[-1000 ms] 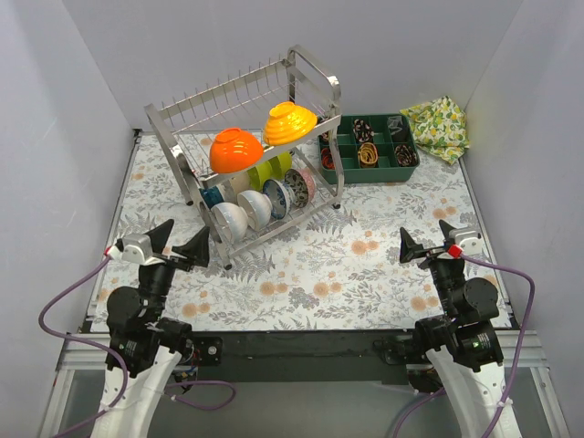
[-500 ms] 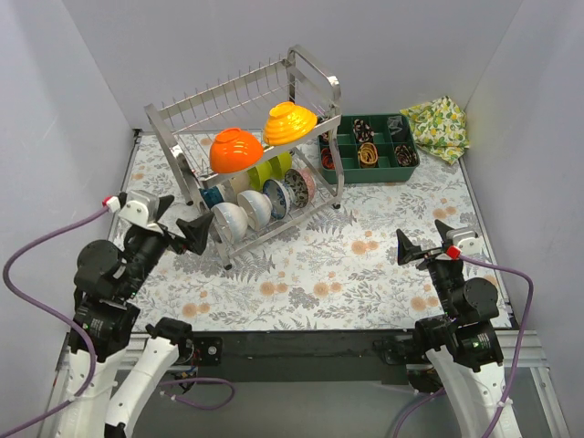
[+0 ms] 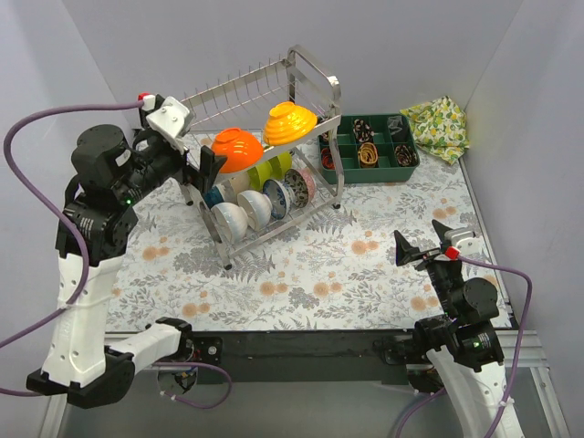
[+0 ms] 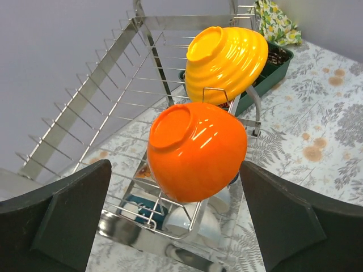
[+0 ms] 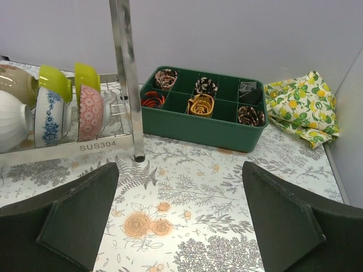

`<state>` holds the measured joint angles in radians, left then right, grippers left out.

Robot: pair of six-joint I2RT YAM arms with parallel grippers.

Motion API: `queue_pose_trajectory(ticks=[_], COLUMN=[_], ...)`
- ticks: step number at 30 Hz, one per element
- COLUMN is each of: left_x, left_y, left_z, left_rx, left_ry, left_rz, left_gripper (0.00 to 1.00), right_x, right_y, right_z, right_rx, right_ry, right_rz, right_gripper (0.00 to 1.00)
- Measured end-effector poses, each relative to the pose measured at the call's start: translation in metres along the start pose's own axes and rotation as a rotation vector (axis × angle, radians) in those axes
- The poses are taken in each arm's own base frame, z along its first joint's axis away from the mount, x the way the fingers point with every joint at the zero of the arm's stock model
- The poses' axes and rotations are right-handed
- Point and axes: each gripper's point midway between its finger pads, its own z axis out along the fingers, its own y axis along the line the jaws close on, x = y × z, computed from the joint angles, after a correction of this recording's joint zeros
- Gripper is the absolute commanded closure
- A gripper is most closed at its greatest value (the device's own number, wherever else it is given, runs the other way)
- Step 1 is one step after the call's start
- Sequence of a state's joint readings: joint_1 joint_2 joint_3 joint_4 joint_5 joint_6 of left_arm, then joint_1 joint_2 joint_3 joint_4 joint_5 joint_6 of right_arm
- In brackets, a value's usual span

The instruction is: Unload the bowls from the dish rack

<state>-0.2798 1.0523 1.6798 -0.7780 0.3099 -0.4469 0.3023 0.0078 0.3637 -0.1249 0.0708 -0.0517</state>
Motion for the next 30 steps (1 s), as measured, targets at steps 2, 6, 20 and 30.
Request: queue_pose_trajectory(ticks=[2, 6, 20, 30], left_x=[-0.004, 0.005, 0.028, 0.039], left_y=[-0.002, -0.013, -0.017, -0.021], left_z=[0.008, 0.017, 0.051, 0.065], left_rx=[0.051, 0.154, 0.259, 0.286], left_ry=[-0.008, -0.006, -0.013, -0.039], left_rz=[0.097, 0.217, 0.361, 0.387], left_gripper=[0.02, 0.02, 0.02, 0.02], right_x=[0.0, 0.0, -0.001, -0.001], right_y=[0.001, 0.003, 0.009, 0.01], right_z=[0.0, 0.0, 0.0, 0.0], right_rx=[-0.008, -0.018, -0.05, -0.055], right_ry=[-0.001, -0.001, -0.003, -0.003], right_rz=[0.0, 0.0, 0.0, -0.001], right_gripper=[0.01, 0.01, 0.01, 0.01])
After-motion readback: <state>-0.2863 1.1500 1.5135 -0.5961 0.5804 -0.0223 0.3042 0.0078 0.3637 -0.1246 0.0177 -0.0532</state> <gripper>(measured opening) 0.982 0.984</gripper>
